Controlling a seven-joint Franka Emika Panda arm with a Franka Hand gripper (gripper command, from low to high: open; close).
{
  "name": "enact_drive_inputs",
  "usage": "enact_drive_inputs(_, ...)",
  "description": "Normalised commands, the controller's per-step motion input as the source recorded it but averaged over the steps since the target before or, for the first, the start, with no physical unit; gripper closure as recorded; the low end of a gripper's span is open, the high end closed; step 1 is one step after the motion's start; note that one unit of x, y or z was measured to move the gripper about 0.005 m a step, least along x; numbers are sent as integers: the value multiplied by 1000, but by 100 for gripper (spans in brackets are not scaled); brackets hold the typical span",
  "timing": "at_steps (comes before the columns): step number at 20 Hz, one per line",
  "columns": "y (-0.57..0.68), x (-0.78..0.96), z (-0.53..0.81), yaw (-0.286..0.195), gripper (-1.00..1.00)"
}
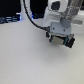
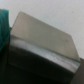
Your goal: Open the kcup holder, insert the kcup into the holder, and close the kcup holder
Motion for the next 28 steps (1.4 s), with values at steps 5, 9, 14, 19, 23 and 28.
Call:
enact_drive_inputs(5, 451, -339, 2, 133, -100)
enact_drive_inputs(9, 523, -439, 10, 102, -100)
enact_drive_inputs(14, 562, -587, 21, 81, -100)
enact_drive_inputs(19, 562, -593, 50, 77, -100)
enact_drive_inputs(23, 641, -667, 46, 40, -100)
enact_drive_inputs(28, 584, -781, 12, 35, -100)
